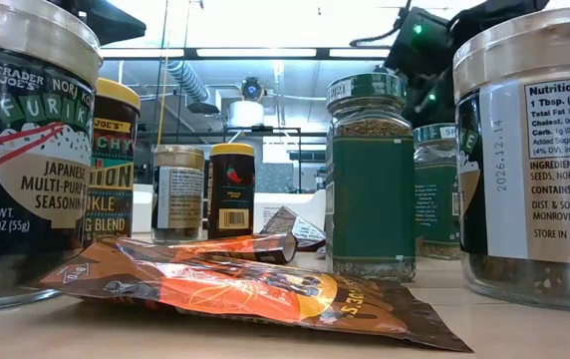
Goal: Sort spices by type
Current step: Put the right yellow seasoning bottle into the top black bin
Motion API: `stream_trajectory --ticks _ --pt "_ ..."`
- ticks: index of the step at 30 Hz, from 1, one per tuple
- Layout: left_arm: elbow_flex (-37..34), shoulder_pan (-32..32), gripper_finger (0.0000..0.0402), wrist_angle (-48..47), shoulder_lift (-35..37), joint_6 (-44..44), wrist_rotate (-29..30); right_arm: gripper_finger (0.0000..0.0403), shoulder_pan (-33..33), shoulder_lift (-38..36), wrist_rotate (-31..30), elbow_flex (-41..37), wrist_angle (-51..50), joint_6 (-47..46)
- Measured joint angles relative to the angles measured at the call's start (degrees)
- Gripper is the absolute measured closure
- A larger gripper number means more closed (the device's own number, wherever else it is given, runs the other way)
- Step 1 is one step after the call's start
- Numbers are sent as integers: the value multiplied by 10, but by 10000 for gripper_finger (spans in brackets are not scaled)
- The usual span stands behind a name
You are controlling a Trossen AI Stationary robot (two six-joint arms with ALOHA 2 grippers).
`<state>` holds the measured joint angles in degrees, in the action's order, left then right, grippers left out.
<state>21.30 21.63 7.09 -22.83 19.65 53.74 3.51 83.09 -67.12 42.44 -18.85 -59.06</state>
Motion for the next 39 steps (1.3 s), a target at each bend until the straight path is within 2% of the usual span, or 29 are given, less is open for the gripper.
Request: stream_trajectory --ticks 1,3,9,13,19,29,34,39 --pt "0 0 361 -8 0 1 0 202 -9 12 -36 -5 35 14" --pt "0 0 361 -19 0 1 0 202 -21 41 -66 -21 107 20" --pt "0 0 361 -24 0 1 0 202 -60 134 -72 -108 372 15" --pt "0 0 361 -33 0 1 0 202 -88 185 -72 -163 548 48" --pt "0 0 361 -64 0 1 0 203 -113 225 -69 -207 722 131" --pt "0 0 361 -92 -1 1 0 203 -116 225 35 -209 795 368" --pt "0 0 361 -92 -1 1 0 200 -116 227 46 -210 811 396" --pt "0 0 361 -95 -1 1 0 122 -115 230 55 -211 799 378"
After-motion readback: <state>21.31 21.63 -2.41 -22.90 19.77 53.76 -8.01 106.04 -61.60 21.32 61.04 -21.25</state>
